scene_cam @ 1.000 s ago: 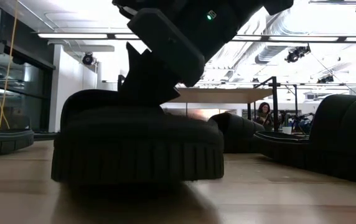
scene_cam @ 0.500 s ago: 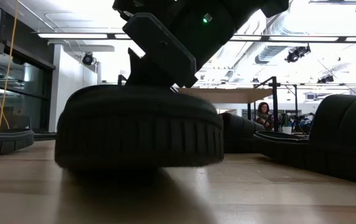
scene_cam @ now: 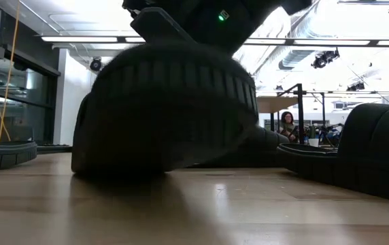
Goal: Pick and place slides into the shelf
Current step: Put the black slide on the shelf
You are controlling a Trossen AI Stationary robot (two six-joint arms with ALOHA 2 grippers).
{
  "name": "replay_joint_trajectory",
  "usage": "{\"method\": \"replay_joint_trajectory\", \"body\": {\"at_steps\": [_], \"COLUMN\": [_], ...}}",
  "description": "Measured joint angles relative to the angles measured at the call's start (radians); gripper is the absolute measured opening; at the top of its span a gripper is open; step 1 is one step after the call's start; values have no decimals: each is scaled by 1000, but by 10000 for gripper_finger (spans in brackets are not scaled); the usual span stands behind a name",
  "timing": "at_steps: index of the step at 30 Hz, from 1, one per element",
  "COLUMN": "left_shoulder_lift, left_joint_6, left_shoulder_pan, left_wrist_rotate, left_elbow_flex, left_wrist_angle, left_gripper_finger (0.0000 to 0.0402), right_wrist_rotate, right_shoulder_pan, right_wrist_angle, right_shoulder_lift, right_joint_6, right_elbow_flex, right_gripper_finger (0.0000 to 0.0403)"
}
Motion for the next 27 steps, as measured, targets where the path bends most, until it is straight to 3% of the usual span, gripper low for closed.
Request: {"method": "replay_joint_trajectory", "body": {"at_steps": [9,21,27], "left_shoulder_lift": [0,-16,-50], "left_joint_6": [0,34,61], "left_shoulder_pan": [0,1,1], "left_wrist_rotate": [-4,-42,-55], "left_elbow_flex": [0,0,0], "left_wrist_angle": [1,5,6], "left_gripper_finger": [177,177,177], "right_wrist_rotate": [-41,-75,-72], "right_shoulder_pan": [-66,-161,-205], "right_wrist_angle": [-221,-332,-388], "right_shoulder_lift": [2,2,2], "right_joint_6": [-173,-172,-174], "right_elbow_flex": [177,278,394], "right_gripper_finger": [1,1,1]}}
